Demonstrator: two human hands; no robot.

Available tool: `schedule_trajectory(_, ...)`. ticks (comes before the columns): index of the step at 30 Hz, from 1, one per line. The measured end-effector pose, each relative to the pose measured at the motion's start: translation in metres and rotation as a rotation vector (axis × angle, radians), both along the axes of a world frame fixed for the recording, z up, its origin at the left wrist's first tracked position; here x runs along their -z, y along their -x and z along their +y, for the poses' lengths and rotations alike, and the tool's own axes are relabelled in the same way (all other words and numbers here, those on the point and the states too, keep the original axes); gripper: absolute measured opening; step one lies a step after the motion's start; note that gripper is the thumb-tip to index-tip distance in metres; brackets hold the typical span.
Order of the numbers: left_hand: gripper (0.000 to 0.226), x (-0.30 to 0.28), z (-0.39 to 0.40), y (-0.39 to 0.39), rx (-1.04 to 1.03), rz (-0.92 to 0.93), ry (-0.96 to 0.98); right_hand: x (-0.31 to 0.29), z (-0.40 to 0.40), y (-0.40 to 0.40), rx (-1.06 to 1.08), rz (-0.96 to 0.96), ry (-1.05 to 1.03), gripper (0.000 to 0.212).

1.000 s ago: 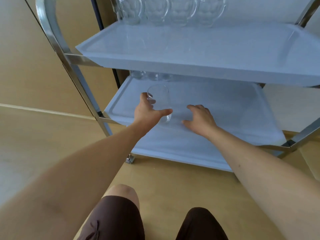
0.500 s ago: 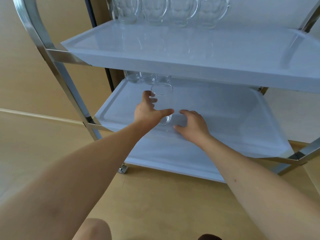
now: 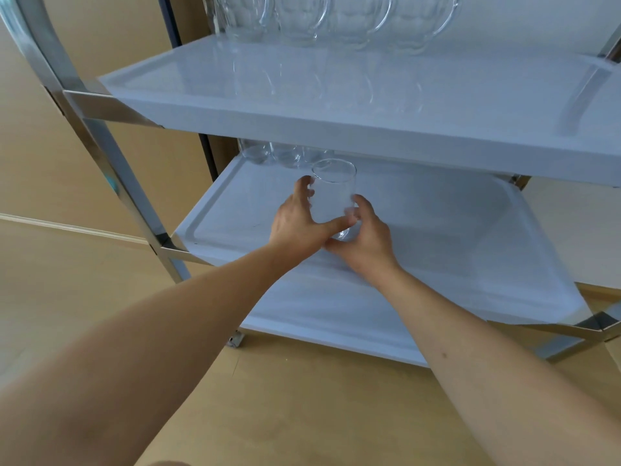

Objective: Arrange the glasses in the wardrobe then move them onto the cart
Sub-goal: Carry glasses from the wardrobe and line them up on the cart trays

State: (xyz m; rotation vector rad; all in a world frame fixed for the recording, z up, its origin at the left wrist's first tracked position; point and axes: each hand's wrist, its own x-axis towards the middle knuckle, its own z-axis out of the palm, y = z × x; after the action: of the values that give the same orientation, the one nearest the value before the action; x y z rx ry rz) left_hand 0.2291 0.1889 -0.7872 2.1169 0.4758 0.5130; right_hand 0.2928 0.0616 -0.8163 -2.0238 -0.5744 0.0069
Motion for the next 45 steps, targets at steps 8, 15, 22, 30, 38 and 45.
schedule_trajectory(8,0.069,0.040,0.057,0.018,0.023,0.183,-0.445,0.005,0.009,-0.022,0.041,-0.006,-0.031,0.092)
schedule_trajectory(15,0.057,0.044,0.067,-0.020,0.094,0.254,-0.657,0.016,0.019,-0.045,0.100,-0.007,-0.120,0.089)
schedule_trajectory(22,0.056,0.047,0.069,-0.029,0.102,0.336,-0.700,0.017,0.036,-0.077,0.193,-0.039,-0.119,0.090)
schedule_trajectory(30,0.049,0.043,0.071,-0.037,0.053,0.345,-0.753,0.016,0.049,-0.115,0.256,-0.071,-0.076,0.090)
schedule_trajectory(38,0.046,0.050,0.073,-0.047,0.034,0.305,-0.778,0.014,0.067,-0.152,0.312,-0.047,-0.066,0.090)
schedule_trajectory(45,0.047,0.051,0.070,-0.049,0.038,0.309,-0.813,0.015,0.082,-0.176,0.367,-0.037,-0.076,0.096)
